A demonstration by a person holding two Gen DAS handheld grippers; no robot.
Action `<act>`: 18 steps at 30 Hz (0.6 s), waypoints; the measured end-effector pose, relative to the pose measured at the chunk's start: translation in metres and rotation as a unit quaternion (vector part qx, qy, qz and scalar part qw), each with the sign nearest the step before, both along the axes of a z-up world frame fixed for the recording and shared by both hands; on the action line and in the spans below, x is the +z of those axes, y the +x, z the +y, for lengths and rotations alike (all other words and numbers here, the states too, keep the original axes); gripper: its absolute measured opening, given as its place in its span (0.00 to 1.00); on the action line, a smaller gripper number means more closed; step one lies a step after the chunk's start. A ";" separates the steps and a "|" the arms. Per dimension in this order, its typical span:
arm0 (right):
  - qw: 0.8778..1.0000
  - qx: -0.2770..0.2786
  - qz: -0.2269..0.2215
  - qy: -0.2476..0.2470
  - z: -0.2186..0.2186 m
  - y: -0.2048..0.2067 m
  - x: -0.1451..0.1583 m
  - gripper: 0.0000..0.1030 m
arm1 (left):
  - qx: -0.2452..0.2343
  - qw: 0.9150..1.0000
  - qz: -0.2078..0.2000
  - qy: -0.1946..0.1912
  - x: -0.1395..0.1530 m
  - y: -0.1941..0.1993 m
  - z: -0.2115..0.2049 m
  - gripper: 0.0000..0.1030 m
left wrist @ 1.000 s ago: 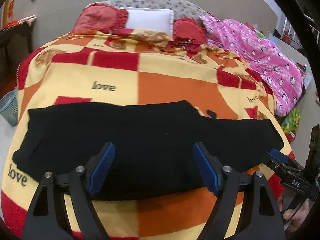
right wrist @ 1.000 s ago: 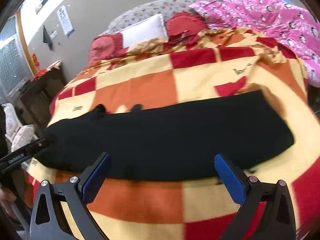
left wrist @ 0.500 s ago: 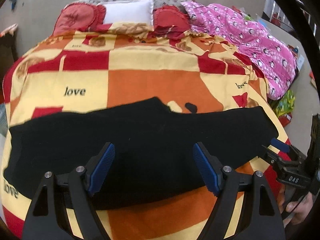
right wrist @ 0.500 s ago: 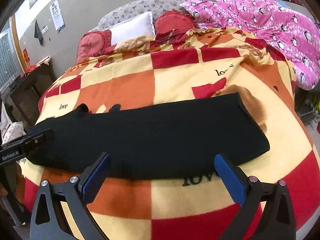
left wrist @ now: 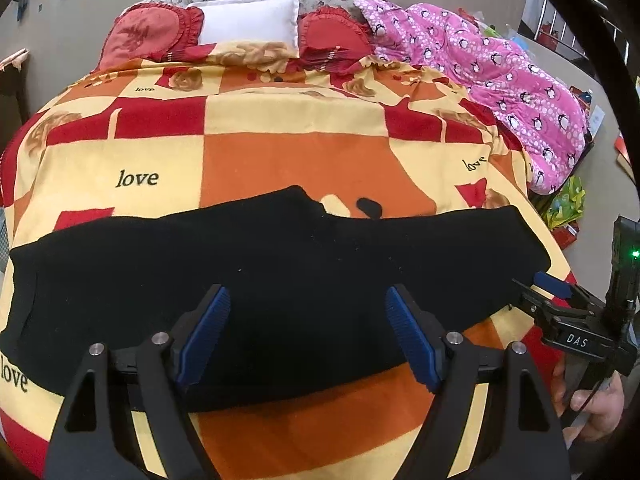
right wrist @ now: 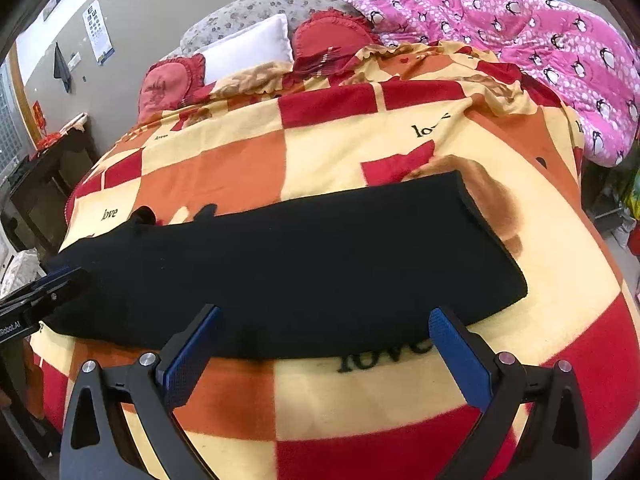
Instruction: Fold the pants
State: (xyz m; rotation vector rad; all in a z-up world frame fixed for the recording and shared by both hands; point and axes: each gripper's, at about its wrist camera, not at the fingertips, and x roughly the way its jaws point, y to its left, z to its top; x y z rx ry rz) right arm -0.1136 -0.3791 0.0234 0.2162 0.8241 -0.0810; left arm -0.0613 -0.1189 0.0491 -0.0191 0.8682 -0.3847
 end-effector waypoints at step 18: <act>0.999 0.010 0.005 -0.032 0.010 0.006 0.014 1.00 | -0.019 1.000 0.005 0.001 0.007 -0.001 -0.003 0.78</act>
